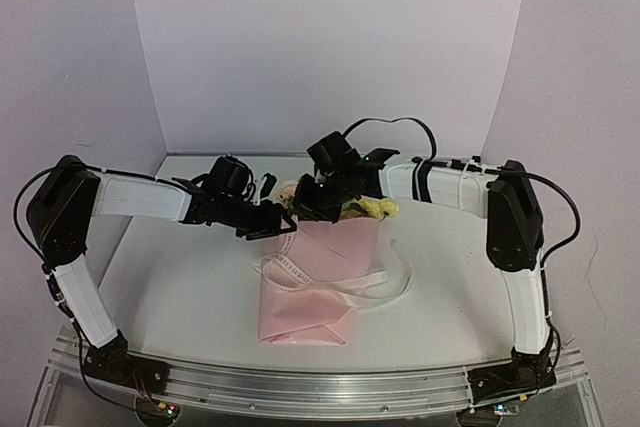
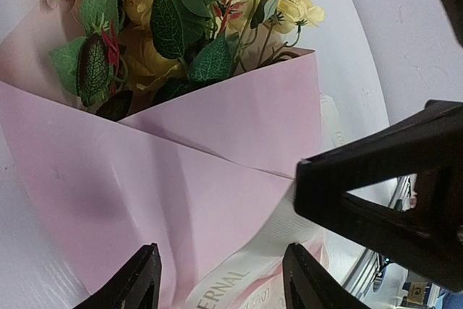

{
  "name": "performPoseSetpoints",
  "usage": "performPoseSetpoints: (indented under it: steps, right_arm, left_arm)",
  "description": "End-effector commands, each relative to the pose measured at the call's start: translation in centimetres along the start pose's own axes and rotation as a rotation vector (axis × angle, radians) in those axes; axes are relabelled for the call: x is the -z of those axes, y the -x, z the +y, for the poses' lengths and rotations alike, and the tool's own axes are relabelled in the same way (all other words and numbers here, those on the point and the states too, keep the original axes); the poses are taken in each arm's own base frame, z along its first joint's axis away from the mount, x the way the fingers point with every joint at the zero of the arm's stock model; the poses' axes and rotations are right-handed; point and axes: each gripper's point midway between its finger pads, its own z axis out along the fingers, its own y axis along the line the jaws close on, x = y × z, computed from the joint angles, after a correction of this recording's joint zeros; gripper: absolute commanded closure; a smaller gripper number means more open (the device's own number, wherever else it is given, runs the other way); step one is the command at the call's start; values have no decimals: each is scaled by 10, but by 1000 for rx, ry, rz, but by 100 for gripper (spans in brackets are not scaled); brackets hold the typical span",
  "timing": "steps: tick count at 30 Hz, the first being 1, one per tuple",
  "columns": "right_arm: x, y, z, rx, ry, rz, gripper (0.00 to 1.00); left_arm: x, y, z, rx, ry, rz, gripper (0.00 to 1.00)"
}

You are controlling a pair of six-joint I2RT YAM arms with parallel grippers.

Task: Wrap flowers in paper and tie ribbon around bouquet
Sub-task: Pass from the right arm to the left

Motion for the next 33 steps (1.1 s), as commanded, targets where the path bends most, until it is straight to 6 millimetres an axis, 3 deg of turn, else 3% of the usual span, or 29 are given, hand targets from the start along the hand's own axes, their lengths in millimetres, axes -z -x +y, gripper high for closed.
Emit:
performPoseSetpoints:
  steps: [1, 13, 17, 33]
  right_arm:
    - [36, 22, 55, 37, 154, -33, 100]
    - [44, 21, 62, 64, 184, -17, 100]
    - [56, 30, 73, 76, 220, -30, 100]
    - [93, 60, 96, 94, 300, -82, 100]
  left_arm:
    - [-3, 23, -17, -73, -51, -76, 39]
    - [-9, 17, -24, -116, -99, -34, 41]
    - [-11, 7, -26, -126, -113, -20, 44]
    - [-22, 2, -22, -105, -102, -22, 52]
